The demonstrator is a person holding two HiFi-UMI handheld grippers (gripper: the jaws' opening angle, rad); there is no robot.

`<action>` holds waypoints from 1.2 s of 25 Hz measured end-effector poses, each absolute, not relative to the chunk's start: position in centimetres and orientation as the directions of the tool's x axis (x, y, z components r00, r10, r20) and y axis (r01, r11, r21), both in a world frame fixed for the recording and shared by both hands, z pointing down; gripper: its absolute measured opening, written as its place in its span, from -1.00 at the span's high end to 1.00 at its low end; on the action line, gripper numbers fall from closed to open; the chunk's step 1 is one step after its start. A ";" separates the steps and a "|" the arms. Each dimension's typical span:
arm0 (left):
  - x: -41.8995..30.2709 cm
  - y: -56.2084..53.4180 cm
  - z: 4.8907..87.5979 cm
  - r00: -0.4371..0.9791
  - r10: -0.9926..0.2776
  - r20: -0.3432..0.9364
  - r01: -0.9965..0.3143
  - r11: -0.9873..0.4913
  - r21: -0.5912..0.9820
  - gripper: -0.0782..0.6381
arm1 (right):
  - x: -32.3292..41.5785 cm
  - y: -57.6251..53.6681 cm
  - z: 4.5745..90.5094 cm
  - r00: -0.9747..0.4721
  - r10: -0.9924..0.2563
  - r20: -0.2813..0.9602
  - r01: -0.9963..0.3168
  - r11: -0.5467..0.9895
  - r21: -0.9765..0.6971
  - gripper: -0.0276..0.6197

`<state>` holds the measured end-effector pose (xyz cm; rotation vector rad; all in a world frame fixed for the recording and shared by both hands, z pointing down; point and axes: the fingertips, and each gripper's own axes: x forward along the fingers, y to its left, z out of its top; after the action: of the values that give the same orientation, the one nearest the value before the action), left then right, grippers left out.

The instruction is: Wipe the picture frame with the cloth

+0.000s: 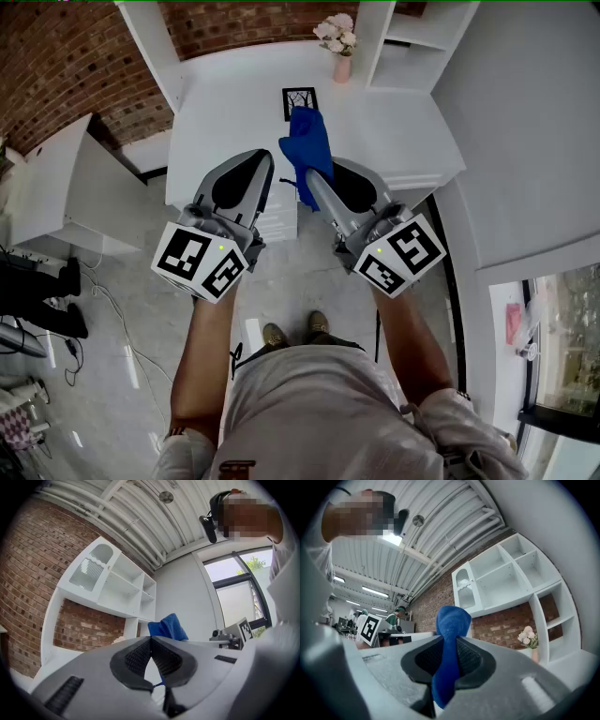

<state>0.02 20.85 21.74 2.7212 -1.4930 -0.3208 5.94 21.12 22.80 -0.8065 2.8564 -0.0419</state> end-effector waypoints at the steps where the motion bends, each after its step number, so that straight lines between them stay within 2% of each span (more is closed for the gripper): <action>1: 0.0 20.8 21.8 0.520 -0.837 -0.169 -0.833 -0.541 0.117 0.78 | 6.0 21.1 22.9 -0.838 -0.522 -0.157 -0.517 0.853 -0.071 0.72; 30: 3.3 14.4 24.0 0.415 -0.903 -0.113 -0.899 -0.426 0.099 0.78 | 14.0 12.8 24.5 -0.839 -0.525 -0.142 -0.519 0.851 -0.078 0.72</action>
<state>3.35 14.42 23.98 2.6234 -1.6708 -0.2325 13.96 12.83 24.51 -0.8146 2.8690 -0.0544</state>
